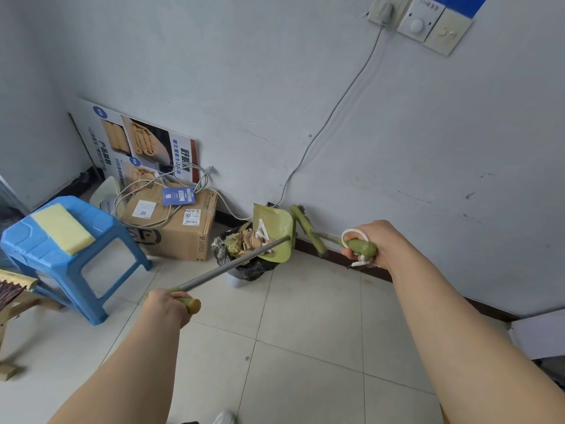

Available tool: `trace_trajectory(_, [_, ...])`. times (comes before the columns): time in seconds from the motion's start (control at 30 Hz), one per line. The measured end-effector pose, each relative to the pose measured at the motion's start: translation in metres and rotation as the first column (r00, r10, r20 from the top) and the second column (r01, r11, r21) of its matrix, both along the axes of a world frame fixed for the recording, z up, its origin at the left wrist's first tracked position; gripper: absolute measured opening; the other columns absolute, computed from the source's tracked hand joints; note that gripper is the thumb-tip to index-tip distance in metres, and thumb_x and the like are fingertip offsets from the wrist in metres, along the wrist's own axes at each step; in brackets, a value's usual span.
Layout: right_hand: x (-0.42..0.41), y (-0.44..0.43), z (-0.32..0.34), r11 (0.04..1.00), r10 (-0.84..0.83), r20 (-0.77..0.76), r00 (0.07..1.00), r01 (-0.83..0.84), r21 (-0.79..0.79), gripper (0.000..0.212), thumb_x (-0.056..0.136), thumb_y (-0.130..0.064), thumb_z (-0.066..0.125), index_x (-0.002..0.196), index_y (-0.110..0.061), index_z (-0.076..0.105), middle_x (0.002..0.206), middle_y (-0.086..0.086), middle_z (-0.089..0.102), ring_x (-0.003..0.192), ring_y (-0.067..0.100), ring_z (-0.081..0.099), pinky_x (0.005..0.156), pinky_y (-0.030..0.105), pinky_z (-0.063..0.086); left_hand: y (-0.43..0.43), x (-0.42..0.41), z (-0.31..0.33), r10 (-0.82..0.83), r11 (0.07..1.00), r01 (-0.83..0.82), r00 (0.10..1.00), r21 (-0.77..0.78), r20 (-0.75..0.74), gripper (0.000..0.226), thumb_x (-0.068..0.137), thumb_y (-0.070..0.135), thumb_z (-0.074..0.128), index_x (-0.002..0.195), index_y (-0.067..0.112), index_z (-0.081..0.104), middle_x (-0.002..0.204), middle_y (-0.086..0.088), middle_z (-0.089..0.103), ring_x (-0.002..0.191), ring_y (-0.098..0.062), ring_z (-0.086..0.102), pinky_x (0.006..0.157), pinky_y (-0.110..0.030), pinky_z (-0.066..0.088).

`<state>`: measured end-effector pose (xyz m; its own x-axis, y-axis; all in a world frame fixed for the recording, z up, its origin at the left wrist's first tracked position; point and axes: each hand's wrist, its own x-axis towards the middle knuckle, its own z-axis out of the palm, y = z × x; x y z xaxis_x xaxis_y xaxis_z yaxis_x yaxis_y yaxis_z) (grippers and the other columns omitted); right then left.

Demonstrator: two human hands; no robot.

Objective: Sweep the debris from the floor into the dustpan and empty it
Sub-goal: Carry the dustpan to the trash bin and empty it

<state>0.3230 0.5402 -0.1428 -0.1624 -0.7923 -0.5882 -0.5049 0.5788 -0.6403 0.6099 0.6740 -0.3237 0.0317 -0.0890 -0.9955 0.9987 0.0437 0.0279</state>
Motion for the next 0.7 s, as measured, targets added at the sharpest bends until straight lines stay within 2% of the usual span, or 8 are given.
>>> trace_trajectory(0.1, [0.0, 0.001, 0.0, 1.0, 0.001, -0.007, 1.0, -0.001, 0.003, 0.007, 0.083, 0.002, 0.057, 0.077, -0.001, 0.057, 0.082, 0.02, 0.059, 0.052, 0.024, 0.06, 0.032, 0.014, 0.034, -0.001, -0.005, 0.002, 0.006, 1.0, -0.006, 1.0, -0.016, -0.02, 0.026, 0.101, 0.021, 0.043, 0.078, 0.01, 0.042, 0.069, -0.003, 0.045, 0.046, -0.004, 0.036, 0.052, -0.011, 0.043])
trace_trajectory(0.2, [0.0, 0.003, -0.001, 1.0, -0.005, -0.001, 1.0, 0.005, 0.011, 0.013, 0.082, 0.002, 0.057, 0.07, -0.004, 0.055, 0.077, 0.019, 0.059, 0.038, 0.02, 0.059, 0.033, 0.014, 0.034, -0.004, -0.004, 0.004, 0.019, 0.998, -0.02, 1.0, -0.054, -0.017, 0.027, 0.102, 0.021, 0.041, 0.079, 0.007, 0.042, 0.067, 0.0, 0.042, 0.046, -0.003, 0.036, 0.048, -0.01, 0.039])
trace_trajectory(0.3, [-0.001, 0.003, -0.003, 0.999, -0.033, 0.049, 0.998, 0.033, 0.017, 0.014, 0.084, 0.003, 0.056, 0.071, -0.003, 0.055, 0.077, 0.018, 0.059, 0.032, 0.018, 0.057, 0.031, 0.014, 0.035, 0.0, -0.003, 0.004, 0.045, 0.996, -0.046, 0.999, -0.074, -0.016, 0.027, 0.103, 0.024, 0.041, 0.082, 0.006, 0.044, 0.068, 0.0, 0.043, 0.047, -0.003, 0.036, 0.064, -0.006, 0.044])
trace_trajectory(0.47, [-0.004, 0.005, -0.001, 1.0, -0.008, -0.011, 1.0, 0.008, 0.003, 0.008, 0.083, 0.002, 0.056, 0.077, -0.003, 0.056, 0.084, 0.019, 0.059, 0.049, 0.022, 0.06, 0.032, 0.014, 0.033, 0.017, -0.002, -0.007, 0.107, 0.99, -0.114, 0.991, -0.089, -0.077, 0.023, 0.103, 0.027, 0.039, 0.107, 0.006, 0.044, 0.068, 0.003, 0.043, 0.047, -0.002, 0.036, 0.046, -0.009, 0.038])
trace_trajectory(0.53, [-0.004, 0.006, 0.001, 1.0, -0.006, -0.01, 1.0, 0.007, 0.001, 0.007, 0.083, 0.002, 0.057, 0.076, -0.003, 0.057, 0.083, 0.019, 0.059, 0.049, 0.022, 0.059, 0.032, 0.014, 0.033, 0.02, -0.007, -0.006, 0.15, 0.983, -0.159, 0.984, -0.096, -0.095, 0.021, 0.104, 0.028, 0.038, 0.107, 0.008, 0.044, 0.071, 0.005, 0.045, 0.051, -0.002, 0.039, 0.046, -0.009, 0.039])
trace_trajectory(0.6, [-0.004, 0.007, 0.001, 1.0, 0.001, -0.007, 1.0, -0.001, 0.004, 0.009, 0.082, 0.002, 0.057, 0.075, -0.003, 0.057, 0.082, 0.019, 0.059, 0.05, 0.022, 0.059, 0.032, 0.014, 0.033, 0.015, -0.014, 0.001, 0.177, 0.976, -0.188, 0.979, -0.114, -0.098, 0.023, 0.104, 0.029, 0.039, 0.099, 0.008, 0.046, 0.073, 0.005, 0.044, 0.054, -0.003, 0.04, 0.044, -0.012, 0.04])
trace_trajectory(0.67, [-0.004, 0.008, 0.001, 1.0, -0.003, -0.001, 1.0, 0.003, 0.009, 0.01, 0.083, 0.002, 0.057, 0.074, -0.003, 0.056, 0.082, 0.019, 0.059, 0.051, 0.023, 0.059, 0.032, 0.014, 0.034, 0.006, -0.018, 0.009, 0.159, 0.977, -0.17, 0.983, -0.127, -0.09, 0.025, 0.105, 0.029, 0.039, 0.093, 0.009, 0.046, 0.072, 0.005, 0.043, 0.053, -0.004, 0.039, 0.039, -0.014, 0.038])
trace_trajectory(0.7, [-0.004, 0.008, 0.001, 1.0, -0.005, 0.009, 1.0, 0.005, 0.01, 0.01, 0.083, 0.002, 0.057, 0.075, -0.003, 0.056, 0.082, 0.019, 0.059, 0.051, 0.023, 0.059, 0.032, 0.014, 0.035, 0.004, -0.019, 0.012, 0.149, 0.978, -0.159, 0.985, -0.134, -0.086, 0.023, 0.105, 0.029, 0.039, 0.096, 0.01, 0.047, 0.071, 0.005, 0.043, 0.054, -0.004, 0.039, 0.037, -0.015, 0.037])
